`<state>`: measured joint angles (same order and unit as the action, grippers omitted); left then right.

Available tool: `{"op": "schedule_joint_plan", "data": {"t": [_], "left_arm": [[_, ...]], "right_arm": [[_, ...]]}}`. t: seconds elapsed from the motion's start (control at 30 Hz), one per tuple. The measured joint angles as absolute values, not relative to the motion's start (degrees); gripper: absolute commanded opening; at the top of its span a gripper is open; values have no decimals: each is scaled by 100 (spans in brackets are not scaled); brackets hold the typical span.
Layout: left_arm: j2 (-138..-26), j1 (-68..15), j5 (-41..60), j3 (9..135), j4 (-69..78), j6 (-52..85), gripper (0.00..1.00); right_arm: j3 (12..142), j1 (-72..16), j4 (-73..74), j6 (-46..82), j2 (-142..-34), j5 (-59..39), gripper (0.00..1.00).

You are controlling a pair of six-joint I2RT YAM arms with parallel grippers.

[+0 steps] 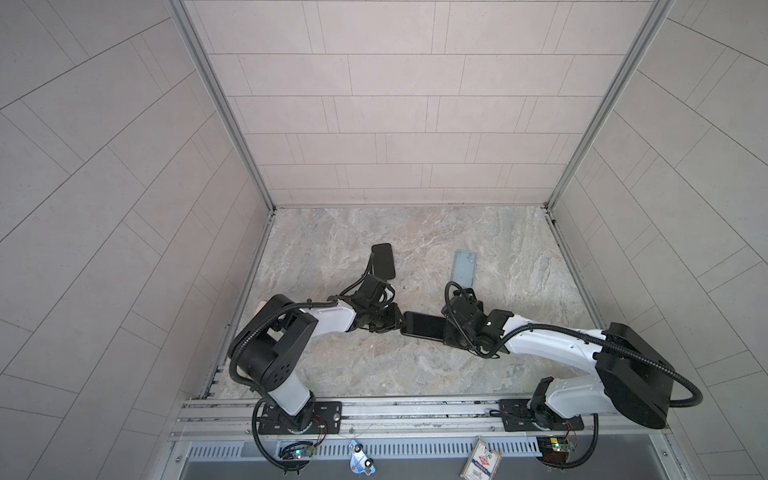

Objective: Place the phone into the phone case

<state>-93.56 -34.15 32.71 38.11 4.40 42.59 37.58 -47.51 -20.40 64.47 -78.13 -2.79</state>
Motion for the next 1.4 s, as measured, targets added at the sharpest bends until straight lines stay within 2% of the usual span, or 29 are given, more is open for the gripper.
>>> {"op": "schedule_joint_plan", "data": {"t": [0.57,0.93,1.4], "left_arm": [[-9338,-3415,3267,3793,447,4261,28],[-9303,-3363,3192,3747,491,4261,28],[-9282,-3352,3199,3693,578,4263,28]], "right_arm": [[3758,-4689,-2058,6475,-7887,-449,8],[3876,-4421,-1787,6425,-8374,-663,8],[4147,-4418,-2112,6267,-8477,-659,10]]}}
